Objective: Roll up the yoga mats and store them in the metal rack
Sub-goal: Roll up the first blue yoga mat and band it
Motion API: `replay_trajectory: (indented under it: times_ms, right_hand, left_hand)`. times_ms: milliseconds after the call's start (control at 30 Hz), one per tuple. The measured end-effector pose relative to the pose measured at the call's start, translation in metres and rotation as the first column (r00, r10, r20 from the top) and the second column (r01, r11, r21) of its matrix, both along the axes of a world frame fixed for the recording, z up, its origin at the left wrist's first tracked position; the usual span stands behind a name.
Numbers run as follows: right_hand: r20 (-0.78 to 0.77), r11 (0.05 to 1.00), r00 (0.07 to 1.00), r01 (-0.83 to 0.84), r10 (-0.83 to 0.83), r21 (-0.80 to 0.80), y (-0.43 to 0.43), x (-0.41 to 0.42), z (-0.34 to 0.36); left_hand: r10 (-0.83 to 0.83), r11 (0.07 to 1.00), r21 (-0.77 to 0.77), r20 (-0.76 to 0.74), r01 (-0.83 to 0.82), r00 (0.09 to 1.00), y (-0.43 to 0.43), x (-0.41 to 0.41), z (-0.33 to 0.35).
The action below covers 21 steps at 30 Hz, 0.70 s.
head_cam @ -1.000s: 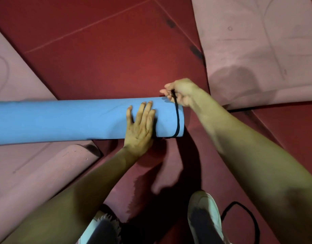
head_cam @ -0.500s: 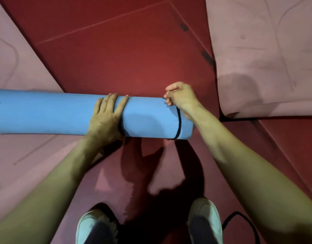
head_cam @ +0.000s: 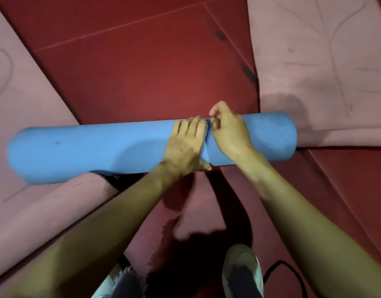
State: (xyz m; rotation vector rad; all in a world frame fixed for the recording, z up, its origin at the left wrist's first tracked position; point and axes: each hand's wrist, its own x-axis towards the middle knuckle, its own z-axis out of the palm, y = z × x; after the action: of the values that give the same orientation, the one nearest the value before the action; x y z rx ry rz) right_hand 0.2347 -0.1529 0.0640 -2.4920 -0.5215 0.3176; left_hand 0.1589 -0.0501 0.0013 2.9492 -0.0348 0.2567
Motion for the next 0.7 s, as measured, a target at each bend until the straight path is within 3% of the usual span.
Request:
replay_trajectory:
  times_ms: [133, 300, 400, 533, 600, 700]
  right_hand:
    - [-0.037, 0.992, 0.996, 0.089, -0.086, 0.089, -0.007, -0.023, -0.016]
    - [-0.033, 0.992, 0.993, 0.116, -0.114, 0.042, -0.002, -0.029, -0.022]
    - [0.074, 0.998, 0.996, 0.054, -0.056, 0.019, 0.007, -0.036, -0.021]
    - [0.136, 0.994, 0.99, -0.033, 0.019, 0.1, 0.021, -0.05, -0.013]
    - [0.194, 0.995, 0.981, -0.016, -0.004, 0.103, 0.024, -0.051, -0.008]
    - [0.156, 0.993, 0.987, 0.012, -0.031, 0.119, 0.02, -0.051, -0.006]
  left_hand:
    - [0.104, 0.986, -0.131, -0.026, -0.106, 0.994, 0.04, 0.0, -0.002]
    - [0.136, 0.977, 0.186, -0.151, -0.106, 0.979, 0.091, -0.045, -0.002]
    - [0.156, 0.977, 0.167, -0.118, -0.135, 0.981, 0.096, -0.048, -0.005]
    - [0.098, 0.984, 0.16, -0.09, -0.083, 0.991, 0.098, -0.04, 0.006]
    - [0.106, 0.985, 0.159, -0.225, -0.071, 0.969, 0.09, -0.039, 0.02]
    - [0.132, 0.991, 0.069, -0.388, -0.114, 0.912, 0.083, -0.026, 0.03]
